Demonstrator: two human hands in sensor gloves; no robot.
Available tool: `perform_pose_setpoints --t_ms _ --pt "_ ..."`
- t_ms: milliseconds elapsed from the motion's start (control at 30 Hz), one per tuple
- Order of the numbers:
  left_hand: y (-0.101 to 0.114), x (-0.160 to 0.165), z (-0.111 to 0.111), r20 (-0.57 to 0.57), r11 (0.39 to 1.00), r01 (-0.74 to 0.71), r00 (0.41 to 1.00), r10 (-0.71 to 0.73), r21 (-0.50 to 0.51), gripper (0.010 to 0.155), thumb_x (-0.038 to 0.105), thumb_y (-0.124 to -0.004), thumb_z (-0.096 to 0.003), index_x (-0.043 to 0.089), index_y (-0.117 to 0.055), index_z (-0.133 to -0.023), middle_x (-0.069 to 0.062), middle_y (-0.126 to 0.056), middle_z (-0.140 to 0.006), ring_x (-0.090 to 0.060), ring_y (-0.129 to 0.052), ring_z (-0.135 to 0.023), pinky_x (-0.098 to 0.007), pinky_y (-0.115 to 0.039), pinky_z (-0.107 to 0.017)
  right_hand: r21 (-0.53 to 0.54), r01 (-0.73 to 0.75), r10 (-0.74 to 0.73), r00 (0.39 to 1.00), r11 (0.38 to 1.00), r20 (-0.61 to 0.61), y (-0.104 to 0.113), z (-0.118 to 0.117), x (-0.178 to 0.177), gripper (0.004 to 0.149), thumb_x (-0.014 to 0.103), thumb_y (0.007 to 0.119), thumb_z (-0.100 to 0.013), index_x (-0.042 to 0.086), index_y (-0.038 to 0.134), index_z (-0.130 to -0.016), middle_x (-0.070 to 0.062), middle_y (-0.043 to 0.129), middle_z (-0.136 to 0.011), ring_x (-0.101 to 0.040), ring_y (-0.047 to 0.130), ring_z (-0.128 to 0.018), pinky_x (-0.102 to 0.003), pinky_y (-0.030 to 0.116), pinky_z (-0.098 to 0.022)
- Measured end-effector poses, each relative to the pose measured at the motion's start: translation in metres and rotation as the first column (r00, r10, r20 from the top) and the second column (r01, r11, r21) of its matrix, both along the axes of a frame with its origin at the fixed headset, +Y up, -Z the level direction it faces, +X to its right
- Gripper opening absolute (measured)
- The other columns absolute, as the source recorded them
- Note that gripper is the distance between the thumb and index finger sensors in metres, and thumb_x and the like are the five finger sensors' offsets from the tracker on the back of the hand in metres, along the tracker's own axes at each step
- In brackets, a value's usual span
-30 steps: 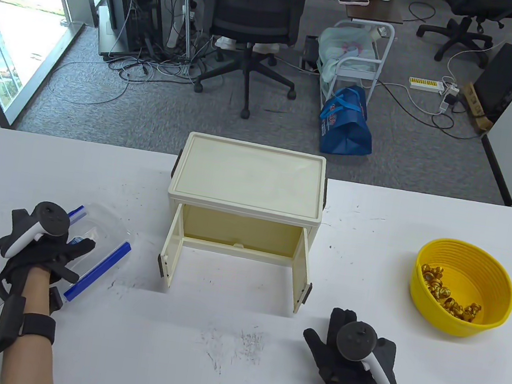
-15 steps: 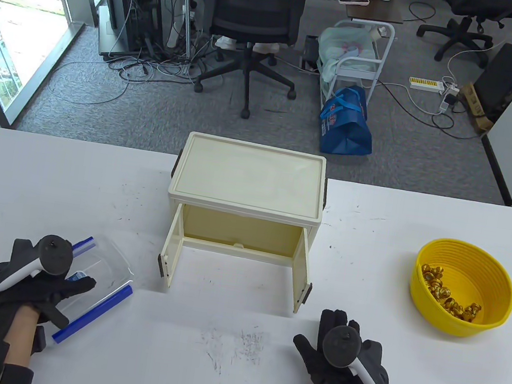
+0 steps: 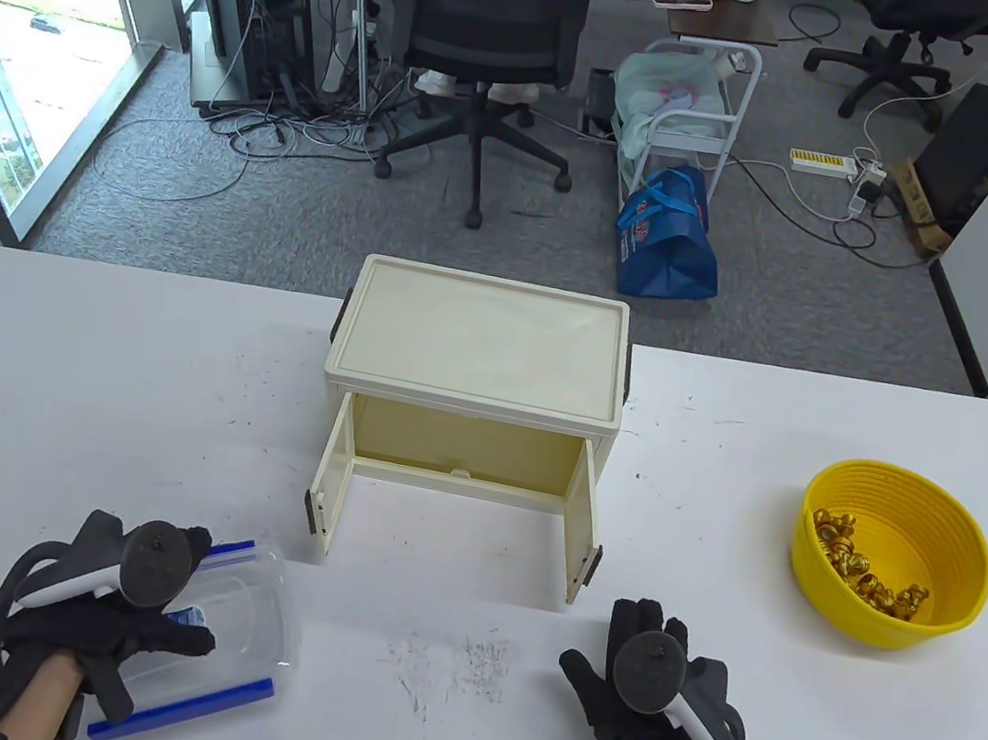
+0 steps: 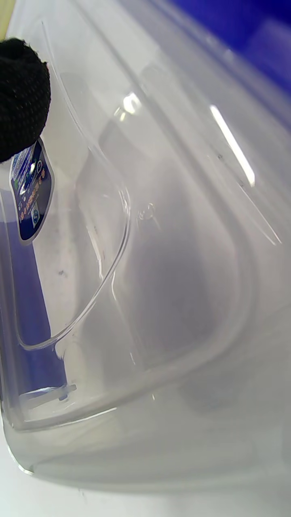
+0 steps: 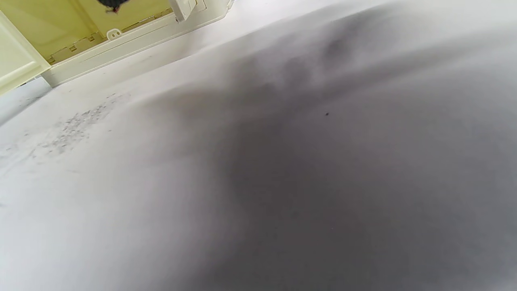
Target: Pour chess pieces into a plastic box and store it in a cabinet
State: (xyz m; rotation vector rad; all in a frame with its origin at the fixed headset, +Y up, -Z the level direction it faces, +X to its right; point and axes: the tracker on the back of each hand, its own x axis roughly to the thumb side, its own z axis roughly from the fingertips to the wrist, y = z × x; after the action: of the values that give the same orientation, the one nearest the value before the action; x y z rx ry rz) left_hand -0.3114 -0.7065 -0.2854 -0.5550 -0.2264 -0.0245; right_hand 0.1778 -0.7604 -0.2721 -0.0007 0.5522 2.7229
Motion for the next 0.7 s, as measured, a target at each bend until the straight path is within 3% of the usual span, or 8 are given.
perform_pose_setpoints --t_ms 467,700 --pt "-0.001 0.086 0.0 0.223 1.0 -0.005 0.975 0.003 0.008 0.103 0.066 -0.071 -0.0511 0.019 -0.02 -0.128 -0.012 -0.034 -0.134 -0.043 -0.046 -0.12 -0.064 -0.045 -0.083 -0.007 0.006 -0.006 1.0 1.0 0.003 -0.002 -0.001 0.0 0.084 0.062 0.06 -0.058 0.015 0.023 -0.117 -0.017 0.018 -0.123 -0.051 0.021 -0.109 -0.07 0.032 -0.073" --pt "-0.001 0.136 -0.01 0.172 0.999 -0.03 0.985 0.023 0.034 0.103 0.065 -0.07 -0.0528 0.014 -0.023 -0.129 -0.018 -0.038 -0.133 -0.047 -0.05 -0.117 -0.066 -0.048 -0.081 -0.014 0.012 -0.012 1.0 1.0 0.01 -0.003 -0.001 0.002 0.084 0.062 0.061 -0.058 0.015 0.023 -0.117 -0.017 0.018 -0.123 -0.051 0.021 -0.109 -0.07 0.032 -0.073"
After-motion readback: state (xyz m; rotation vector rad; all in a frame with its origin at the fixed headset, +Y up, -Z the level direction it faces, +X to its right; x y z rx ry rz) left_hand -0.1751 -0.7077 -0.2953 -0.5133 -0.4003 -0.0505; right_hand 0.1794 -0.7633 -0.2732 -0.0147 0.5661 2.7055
